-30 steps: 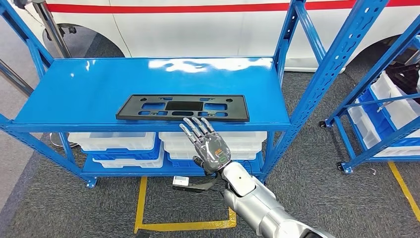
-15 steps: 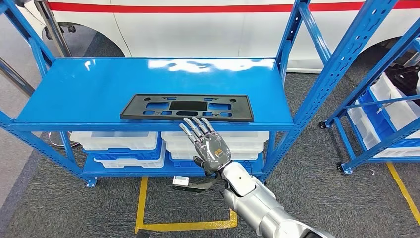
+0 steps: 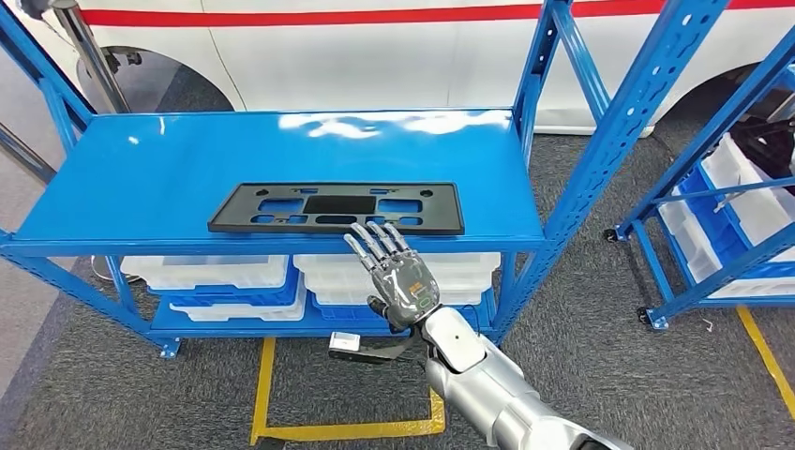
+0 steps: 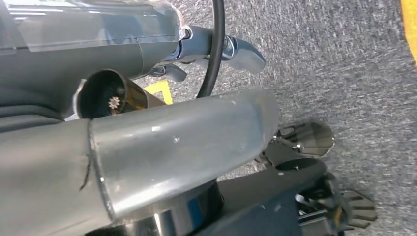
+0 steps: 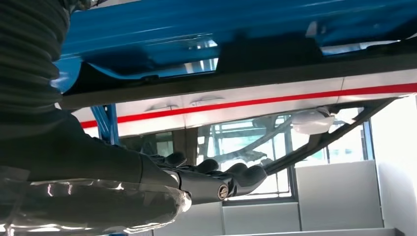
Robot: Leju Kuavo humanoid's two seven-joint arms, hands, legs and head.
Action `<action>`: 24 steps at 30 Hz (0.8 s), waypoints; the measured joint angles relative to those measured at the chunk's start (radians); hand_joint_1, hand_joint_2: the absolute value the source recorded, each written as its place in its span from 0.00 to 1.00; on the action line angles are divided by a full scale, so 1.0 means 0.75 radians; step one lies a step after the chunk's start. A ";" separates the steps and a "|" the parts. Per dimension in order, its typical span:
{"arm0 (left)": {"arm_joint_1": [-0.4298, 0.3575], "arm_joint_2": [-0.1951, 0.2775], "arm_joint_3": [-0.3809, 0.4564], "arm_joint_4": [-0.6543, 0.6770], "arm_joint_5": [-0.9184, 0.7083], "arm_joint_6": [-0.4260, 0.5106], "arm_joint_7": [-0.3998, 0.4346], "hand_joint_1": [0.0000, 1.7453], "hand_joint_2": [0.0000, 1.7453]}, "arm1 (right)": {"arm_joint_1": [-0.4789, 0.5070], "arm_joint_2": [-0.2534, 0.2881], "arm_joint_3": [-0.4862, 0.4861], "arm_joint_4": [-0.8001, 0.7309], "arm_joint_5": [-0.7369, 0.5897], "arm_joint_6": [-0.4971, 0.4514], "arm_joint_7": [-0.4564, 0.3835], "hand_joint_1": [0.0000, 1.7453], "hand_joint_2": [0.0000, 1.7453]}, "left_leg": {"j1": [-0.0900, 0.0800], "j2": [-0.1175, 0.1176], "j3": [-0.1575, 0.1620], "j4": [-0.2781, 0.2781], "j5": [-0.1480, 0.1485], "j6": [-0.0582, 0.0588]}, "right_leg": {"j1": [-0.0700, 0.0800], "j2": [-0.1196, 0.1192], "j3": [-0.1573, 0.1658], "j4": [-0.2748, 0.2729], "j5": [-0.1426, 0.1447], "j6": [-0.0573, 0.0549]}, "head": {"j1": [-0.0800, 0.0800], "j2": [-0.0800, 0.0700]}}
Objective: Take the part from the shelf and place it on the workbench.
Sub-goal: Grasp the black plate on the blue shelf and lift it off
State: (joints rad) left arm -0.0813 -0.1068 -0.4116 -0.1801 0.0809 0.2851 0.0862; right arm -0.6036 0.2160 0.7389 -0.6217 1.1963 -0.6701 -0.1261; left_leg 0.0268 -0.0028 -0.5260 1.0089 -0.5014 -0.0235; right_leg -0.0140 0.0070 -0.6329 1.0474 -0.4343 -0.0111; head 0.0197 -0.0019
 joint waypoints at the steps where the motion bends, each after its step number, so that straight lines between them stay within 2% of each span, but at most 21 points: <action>1: -0.001 0.000 0.000 0.000 0.000 0.000 0.000 0.00 0.00 | -0.002 0.001 0.000 -0.001 0.000 0.000 0.000 0.00 1.00 | 0.001 0.001 -0.009 0.027 -0.018 -0.005 | -0.002 -0.001 0.007 -0.005 -0.002 -0.010 | -0.001 0.000; 2: -0.003 0.000 0.000 0.000 0.000 0.000 0.000 0.00 0.00 | -0.004 0.001 0.000 -0.002 0.000 0.000 0.000 0.00 1.00 | 0.001 0.001 -0.031 0.077 -0.045 -0.008 | -0.003 -0.002 0.014 -0.010 -0.004 -0.019 | -0.001 0.000; 4: -0.003 0.000 0.000 0.000 0.000 0.000 0.000 0.00 0.00 | -0.004 0.002 0.000 -0.001 0.000 0.000 0.000 0.00 1.00 | 0.001 0.002 -0.128 0.257 -0.117 -0.009 | 0.003 -0.004 0.022 -0.012 -0.011 -0.031 | -0.002 0.000; 5: -0.002 0.000 0.000 0.000 0.000 0.000 0.000 0.00 0.00 | -0.002 0.002 0.000 -0.001 0.000 0.000 0.000 0.00 1.00 | 0.000 0.002 -0.177 0.339 -0.141 -0.008 | 0.008 -0.004 0.023 -0.012 -0.013 -0.035 | -0.002 0.000; 6: 0.000 0.000 0.000 0.000 0.000 0.000 0.000 0.00 0.00 | 0.000 0.002 0.000 0.000 0.000 0.000 0.000 0.00 1.00 | -0.001 0.002 -0.214 0.389 -0.140 -0.005 | 0.013 -0.003 0.027 -0.011 -0.017 -0.039 | -0.002 0.000; 7: 0.001 0.000 0.000 0.000 -0.001 0.001 0.000 0.00 0.00 | 0.001 0.002 0.000 0.000 0.000 0.000 0.000 0.00 1.00 | -0.003 0.002 -0.223 0.382 -0.110 0.001 | 0.018 -0.001 0.031 -0.011 -0.020 -0.042 | -0.002 0.000; 8: 0.002 0.000 0.000 0.000 -0.001 0.001 0.000 0.00 0.00 | 0.001 0.002 0.000 0.001 0.000 0.000 0.000 0.00 1.00 | -0.007 0.002 -0.210 0.330 -0.059 0.010 | 0.023 0.001 0.038 -0.011 -0.024 -0.043 | -0.002 0.000; 9: 0.002 0.001 0.000 0.000 -0.001 0.001 0.000 0.00 0.00 | 0.001 0.002 0.000 0.001 0.000 0.000 0.000 0.00 1.00 | -0.013 0.001 -0.179 0.240 0.005 0.025 | 0.027 0.003 0.046 -0.011 -0.028 -0.044 | -0.002 0.000; 10: 0.001 0.002 0.000 0.000 -0.001 0.001 0.000 0.00 0.00 | -0.001 0.002 0.000 0.000 0.000 0.000 0.000 0.00 1.00 | -0.020 0.002 -0.145 0.154 0.050 0.040 | 0.032 0.004 0.052 -0.011 -0.034 -0.043 | -0.001 0.000; 11: 0.000 0.003 0.000 0.001 -0.001 0.002 0.000 0.00 0.00 | -0.002 0.003 0.000 0.000 0.000 0.000 0.000 0.00 1.00 | -0.027 0.002 -0.115 0.083 0.074 0.052 | 0.034 0.005 0.054 -0.011 -0.037 -0.040 | -0.002 0.000; 12: -0.001 0.004 0.000 0.001 -0.001 0.002 0.000 0.00 0.00 | -0.003 0.003 0.000 0.000 0.000 0.000 0.000 0.00 1.00 | -0.032 0.003 -0.096 0.039 0.081 0.060 | 0.034 0.005 0.054 -0.010 -0.040 -0.035 | -0.001 0.000; 15: 0.001 0.004 -0.001 0.001 -0.001 0.001 -0.001 0.00 0.00 | -0.003 0.003 0.001 0.000 -0.001 0.000 0.000 0.00 1.00 | -0.027 0.002 -0.078 0.004 0.074 0.062 | 0.033 0.001 0.052 -0.012 -0.045 -0.017 | -0.002 0.000; 17: 0.002 0.004 -0.001 0.001 -0.001 0.001 -0.002 0.00 0.00 | -0.007 0.003 0.001 -0.001 -0.001 0.000 0.000 0.00 1.00 | -0.018 0.004 -0.057 -0.019 0.078 0.067 | 0.033 -0.002 0.032 0.038 -0.076 -0.001 | -0.001 0.000; 18: 0.000 0.004 -0.001 0.001 -0.001 0.000 -0.003 0.00 0.00 | -0.008 0.002 0.001 -0.001 -0.001 0.000 0.000 0.00 1.00 | -0.016 0.005 -0.049 -0.025 0.077 0.069 | 0.029 -0.003 0.000 0.101 -0.105 0.006 | -0.001 0.000; 20: -0.005 0.003 -0.001 0.001 -0.001 -0.001 -0.004 0.00 0.00 | -0.006 0.001 0.001 0.000 -0.002 0.000 0.000 0.00 1.00 | -0.016 0.005 -0.040 -0.026 0.069 0.072 | 0.018 -0.003 -0.097 0.269 -0.163 0.018 | 0.000 0.000; 21: -0.005 0.003 -0.001 0.001 -0.001 -0.002 -0.005 0.00 0.00 | -0.001 0.000 0.001 0.001 -0.002 0.000 0.000 0.00 1.00 | -0.015 0.004 -0.034 -0.025 0.063 0.071 | 0.011 -0.004 -0.138 0.327 -0.168 0.023 | 0.000 0.000; 22: -0.004 0.002 -0.001 0.001 -0.001 -0.002 -0.005 0.00 0.00 | 0.002 -0.001 0.001 0.001 -0.002 0.000 0.000 0.00 1.00 | -0.013 0.004 -0.028 -0.023 0.056 0.069 | 0.006 -0.004 -0.155 0.336 -0.146 0.027 | 0.000 0.000; 23: -0.003 0.002 -0.001 0.001 -0.002 -0.003 -0.005 0.00 0.00 | 0.004 -0.002 0.001 0.001 -0.002 0.000 0.000 0.00 1.00 | -0.009 0.003 -0.019 -0.019 0.046 0.064 | 0.001 -0.006 -0.144 0.291 -0.098 0.031 | 0.000 0.000; 24: -0.002 0.001 -0.001 0.001 -0.003 -0.003 -0.005 0.00 0.00 | 0.005 -0.003 0.001 0.001 -0.002 0.000 0.000 0.00 1.00 | -0.006 0.002 -0.009 -0.015 0.035 0.057 | -0.004 -0.007 -0.113 0.207 -0.040 0.035 | 0.000 0.000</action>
State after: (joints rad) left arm -0.0828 -0.1061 -0.4124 -0.1793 0.0788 0.2831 0.0828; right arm -0.6002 0.2141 0.7397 -0.6207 1.1948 -0.6700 -0.1263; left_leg 0.0226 -0.0012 -0.5329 0.9979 -0.4754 0.0196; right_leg -0.0173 0.0016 -0.7176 1.2023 -0.4645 0.0151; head 0.0196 -0.0019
